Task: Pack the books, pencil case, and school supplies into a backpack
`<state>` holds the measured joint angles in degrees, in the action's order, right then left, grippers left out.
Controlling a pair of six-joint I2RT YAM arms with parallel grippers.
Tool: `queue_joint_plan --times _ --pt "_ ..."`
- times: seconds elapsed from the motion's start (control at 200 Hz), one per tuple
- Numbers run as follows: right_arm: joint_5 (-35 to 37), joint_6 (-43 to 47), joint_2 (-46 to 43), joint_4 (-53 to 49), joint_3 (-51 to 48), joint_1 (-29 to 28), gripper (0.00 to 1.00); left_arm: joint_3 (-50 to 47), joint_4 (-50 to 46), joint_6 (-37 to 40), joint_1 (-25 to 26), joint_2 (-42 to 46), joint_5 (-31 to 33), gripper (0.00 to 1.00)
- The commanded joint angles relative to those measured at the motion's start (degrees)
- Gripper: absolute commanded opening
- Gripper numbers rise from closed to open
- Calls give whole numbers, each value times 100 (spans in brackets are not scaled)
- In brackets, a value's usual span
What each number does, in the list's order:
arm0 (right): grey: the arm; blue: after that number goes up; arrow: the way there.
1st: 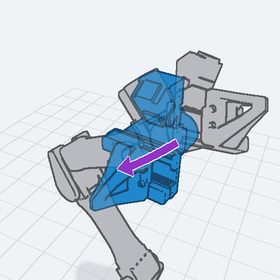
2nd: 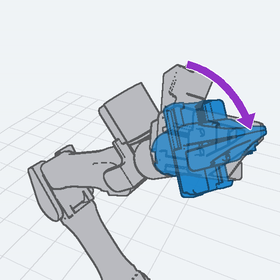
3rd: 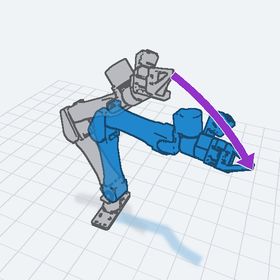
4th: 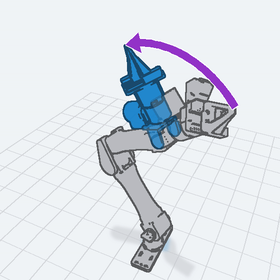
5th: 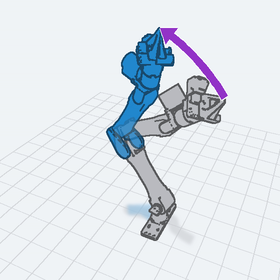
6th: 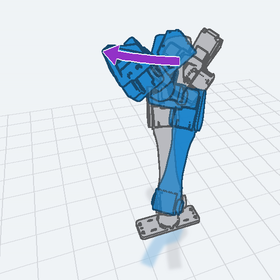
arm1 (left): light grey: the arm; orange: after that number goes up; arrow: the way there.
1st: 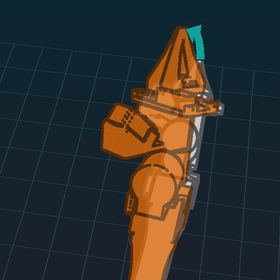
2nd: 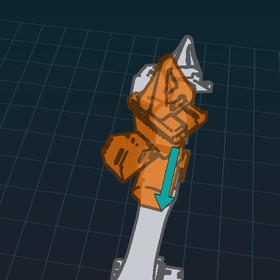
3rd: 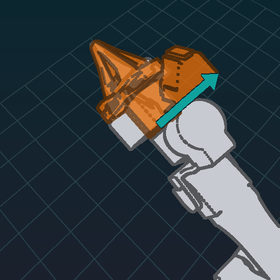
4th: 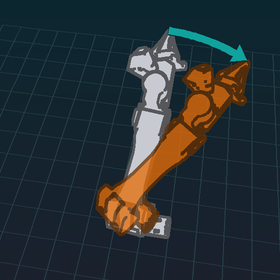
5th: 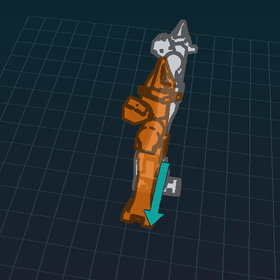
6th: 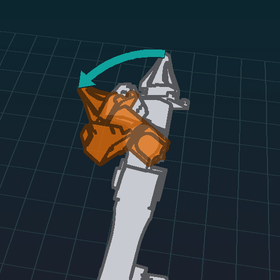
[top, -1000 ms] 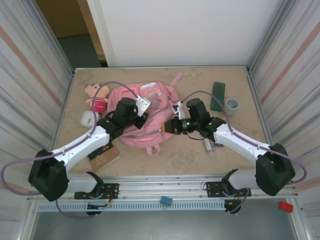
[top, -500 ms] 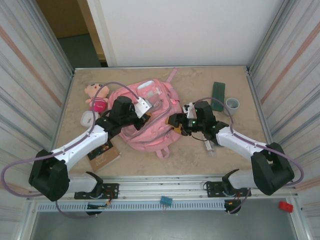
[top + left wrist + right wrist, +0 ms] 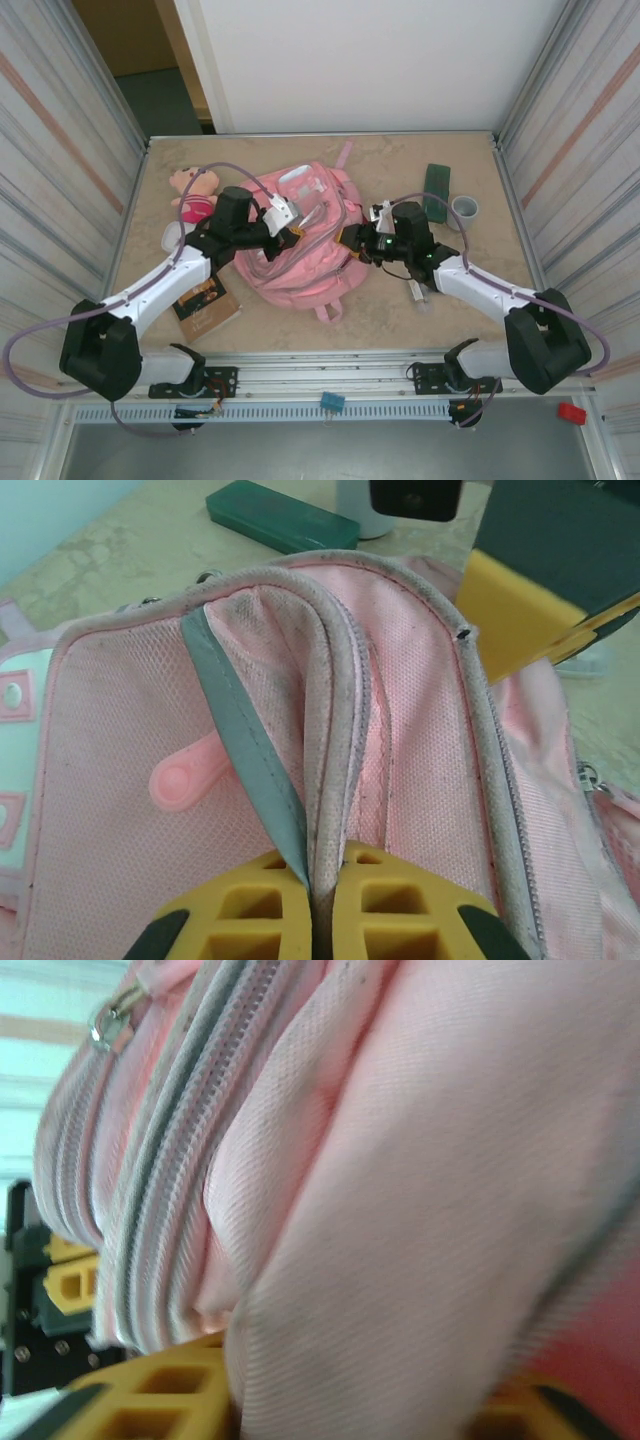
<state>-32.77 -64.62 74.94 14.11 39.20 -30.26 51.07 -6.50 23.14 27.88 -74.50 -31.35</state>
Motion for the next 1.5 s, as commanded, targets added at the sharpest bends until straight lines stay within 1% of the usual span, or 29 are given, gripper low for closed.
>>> queue_joint_plan --times 0.0,0.01,0.05,0.085,0.11,0.14,0.23,0.301,0.341,0.461,0.556,0.676,0.807,0.887,1.027,1.112,1.378,1.493 --pt "334 -104 21 475 193 -92 14 613 -46 -186 182 138 -286 11" --pt "383 -118 14 493 179 -108 10 636 -108 -246 202 151 -218 15" --pt "496 -168 -13 558 169 -158 0 749 -441 -444 307 245 95 27" --pt "560 -177 -19 613 172 -209 0 841 -747 -638 440 350 450 36" --pt "586 -174 -19 642 173 -243 0 876 -914 -857 548 449 846 41" --pt "652 -167 -15 646 191 -304 0 910 -1107 -1210 684 580 1324 44" --pt "817 -152 42 647 248 -476 0 949 -1641 -2479 1039 1014 2427 49" --pt "895 -148 49 672 278 -566 0 859 -1984 -3582 1361 1332 2897 52" --pt "921 -153 48 664 294 -612 0 811 -2210 -4119 1624 1498 3169 55" --pt "1004 -103 15 598 378 -755 0 773 -2828 -5689 2642 1738 4198 54" --pt "1037 -73 53 593 451 -873 0 802 -2990 -6778 3187 1544 4521 52" --pt "1023 -70 161 596 580 -982 0 985 -3115 -7730 3516 1005 4555 53" --pt "1084 -96 195 593 692 -1082 0 1163 -3059 -8203 3819 555 4554 54" --pt "1140 -90 188 571 753 -1156 0 1157 -3068 -8417 3871 423 4588 51" --pt "1171 -89 248 566 843 -1271 0 1090 -3088 -8785 3863 246 4633 47" --pt "1177 -93 276 568 912 -1347 0 1059 -3002 -8845 3865 162 4695 46" --pt "1186 -87 281 525 1002 -1506 0 1010 -3319 -9201 3830 124 5262 40" --pt "1177 -101 247 490 1002 -1536 0 878 -3217 -9215 3749 87 5328 38"
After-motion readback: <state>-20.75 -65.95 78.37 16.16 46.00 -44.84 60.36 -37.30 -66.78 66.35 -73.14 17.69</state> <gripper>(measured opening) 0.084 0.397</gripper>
